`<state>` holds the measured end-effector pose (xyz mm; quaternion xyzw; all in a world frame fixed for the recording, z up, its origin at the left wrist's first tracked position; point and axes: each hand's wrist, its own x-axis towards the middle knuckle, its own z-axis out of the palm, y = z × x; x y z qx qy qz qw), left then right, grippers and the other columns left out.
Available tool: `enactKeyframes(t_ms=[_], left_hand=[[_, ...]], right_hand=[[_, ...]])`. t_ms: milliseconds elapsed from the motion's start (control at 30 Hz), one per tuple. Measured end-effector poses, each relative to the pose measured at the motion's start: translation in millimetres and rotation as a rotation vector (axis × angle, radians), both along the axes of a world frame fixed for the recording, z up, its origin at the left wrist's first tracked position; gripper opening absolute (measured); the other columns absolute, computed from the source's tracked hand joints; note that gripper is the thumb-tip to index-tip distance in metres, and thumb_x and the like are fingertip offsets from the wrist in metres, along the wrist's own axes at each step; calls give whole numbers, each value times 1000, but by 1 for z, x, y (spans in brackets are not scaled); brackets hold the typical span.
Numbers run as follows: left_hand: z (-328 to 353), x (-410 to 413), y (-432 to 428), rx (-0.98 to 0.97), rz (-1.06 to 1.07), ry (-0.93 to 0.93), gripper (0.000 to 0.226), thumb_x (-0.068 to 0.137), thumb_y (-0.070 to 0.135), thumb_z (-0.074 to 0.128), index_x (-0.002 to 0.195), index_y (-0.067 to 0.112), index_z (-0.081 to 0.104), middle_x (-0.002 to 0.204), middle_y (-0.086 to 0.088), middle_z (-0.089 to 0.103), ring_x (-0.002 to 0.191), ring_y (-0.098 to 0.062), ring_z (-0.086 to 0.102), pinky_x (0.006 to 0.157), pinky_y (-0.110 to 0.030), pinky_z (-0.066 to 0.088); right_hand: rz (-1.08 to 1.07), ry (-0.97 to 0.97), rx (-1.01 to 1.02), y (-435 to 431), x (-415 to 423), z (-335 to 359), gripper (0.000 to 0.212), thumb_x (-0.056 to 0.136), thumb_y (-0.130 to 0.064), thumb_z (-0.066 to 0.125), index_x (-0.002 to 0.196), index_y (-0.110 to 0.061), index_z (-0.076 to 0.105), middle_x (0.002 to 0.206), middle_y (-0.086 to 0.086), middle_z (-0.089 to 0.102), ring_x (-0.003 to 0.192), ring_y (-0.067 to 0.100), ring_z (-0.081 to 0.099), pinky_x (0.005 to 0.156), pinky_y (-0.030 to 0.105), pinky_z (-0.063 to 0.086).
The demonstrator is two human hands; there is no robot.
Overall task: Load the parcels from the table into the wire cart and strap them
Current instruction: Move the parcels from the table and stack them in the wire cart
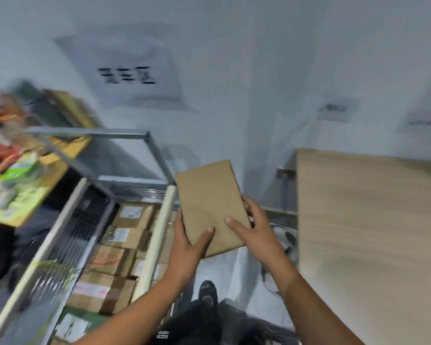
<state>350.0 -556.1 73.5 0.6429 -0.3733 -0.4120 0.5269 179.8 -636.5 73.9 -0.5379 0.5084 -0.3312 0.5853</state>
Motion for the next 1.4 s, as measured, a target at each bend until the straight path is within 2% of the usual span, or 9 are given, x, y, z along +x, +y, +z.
enactKeyframes(t_ms=[300,433,533,667,800,1033,1167,1267,1400], left_hand=[[-26,189,49,49,606,98,91,86,51,80,159,35,27,150,13,52,129,3,55,110,-31,46],[-59,256,47,81,714,231,85,82,54,80,152,41,34,141,19,57,121,6,59,88,-11,48],[-91,287,39,81,802,337,92,78,53,86,153,39,35,129,18,66,109,5,67,76,-11,55],[-145,325,15,120,919,420,97,77,49,85,156,35,32,137,15,58,102,14,65,72,-7,53],[-228,373,-26,173,1008,483,92,81,44,86,155,34,32,140,12,59,108,12,64,76,-6,52],[-387,460,-96,230,1097,437,84,94,23,76,159,30,24,142,15,55,121,12,55,101,-7,43],[-456,490,-122,278,1143,361,73,95,8,73,152,21,29,143,1,54,123,2,58,105,-10,44],[-489,499,-149,386,1199,344,71,91,22,80,148,16,38,144,-9,50,133,-18,51,116,-35,42],[-504,495,-179,514,1215,360,90,87,38,81,157,16,30,153,-11,38,142,-22,40,119,-35,35]], right_hand=[[526,146,-61,-18,250,-7,64,82,-64,71,140,-52,48,136,-14,56,121,4,59,102,32,51],[656,295,-87,-32,335,-23,51,88,-60,67,134,-52,48,130,-12,62,116,7,62,96,27,51],[742,499,-156,-46,387,-46,56,85,-67,59,137,-51,48,121,-12,59,127,18,52,106,43,48],[895,787,-437,-76,446,-98,62,94,-64,53,147,-32,48,143,1,56,141,26,34,117,46,33],[1061,884,-629,-120,515,-181,70,98,-67,44,155,-26,42,167,5,29,156,27,6,127,48,15],[1274,989,-826,-187,621,-351,71,103,-58,40,151,-6,44,170,15,19,159,29,2,128,42,-3],[1340,1077,-860,-203,651,-419,70,105,-51,38,155,-2,36,166,18,26,157,33,11,129,44,3],[1285,1114,-722,-207,661,-446,60,105,-43,42,150,-4,42,159,20,35,151,34,22,127,48,13],[1281,1121,-567,-208,657,-456,62,106,-45,36,157,-11,34,165,13,29,157,31,12,128,48,12]])
